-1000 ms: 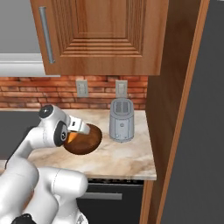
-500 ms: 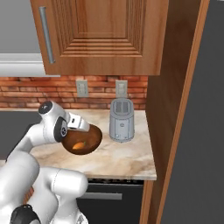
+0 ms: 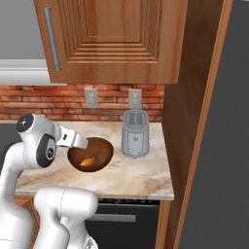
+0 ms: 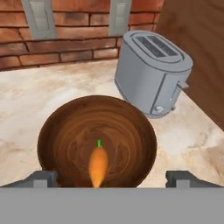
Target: Take the carrot, chicken drumstick, and garlic from the freezer and place them in the bowl on the counter.
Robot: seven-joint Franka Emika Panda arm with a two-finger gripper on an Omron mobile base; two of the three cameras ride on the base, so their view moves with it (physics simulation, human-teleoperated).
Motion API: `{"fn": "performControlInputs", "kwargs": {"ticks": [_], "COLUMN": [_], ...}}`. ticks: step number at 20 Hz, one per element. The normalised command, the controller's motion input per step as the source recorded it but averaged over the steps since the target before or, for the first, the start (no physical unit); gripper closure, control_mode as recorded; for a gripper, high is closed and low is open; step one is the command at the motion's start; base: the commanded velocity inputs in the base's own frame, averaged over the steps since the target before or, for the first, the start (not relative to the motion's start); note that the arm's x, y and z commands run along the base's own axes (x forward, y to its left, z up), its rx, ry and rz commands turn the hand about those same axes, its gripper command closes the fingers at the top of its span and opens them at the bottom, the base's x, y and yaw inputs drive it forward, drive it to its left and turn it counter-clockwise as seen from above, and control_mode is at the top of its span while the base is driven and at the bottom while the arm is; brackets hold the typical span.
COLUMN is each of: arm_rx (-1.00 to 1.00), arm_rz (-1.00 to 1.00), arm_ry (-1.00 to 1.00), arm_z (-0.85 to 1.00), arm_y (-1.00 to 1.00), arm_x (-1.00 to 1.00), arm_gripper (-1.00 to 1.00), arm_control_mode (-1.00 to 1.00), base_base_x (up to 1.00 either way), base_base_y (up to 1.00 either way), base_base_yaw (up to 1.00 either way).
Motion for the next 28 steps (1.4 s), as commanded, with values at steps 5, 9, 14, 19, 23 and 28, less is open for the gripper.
{"fn": "performControlInputs", "kwargs": {"ticks": [5, 9, 14, 19, 23, 28], "arm_rx": [0.24, 0.21, 0.1, 0.0, 0.0, 0.0], "arm_rz": [-0.13, -0.06, -0.01, 0.0, 0.0, 0.0], "arm_ry": [0.06, 0.14, 0.06, 0.0, 0.0, 0.0], "arm_z": [0.39, 0.18, 0.0, 0.0, 0.0, 0.0], "arm_y": [0.0, 0.06, 0.15, 0.0, 0.0, 0.0], "arm_x": [-1.0, -1.0, -0.6, 0.0, 0.0, 0.0], "arm_gripper": [-1.0, -1.0, -1.0, -1.0, -1.0, -1.0], "arm_control_mode": [-1.0, -1.0, 1.0, 1.0, 1.0, 1.0], "base_base_x": [0.0, 0.0, -0.4, -1.0, -1.0, -1.0], "base_base_y": [0.0, 0.0, 0.14, 0.4, 0.04, 0.0], "base_base_yaw": [0.0, 0.0, -0.01, -0.06, -0.21, -0.31]}}
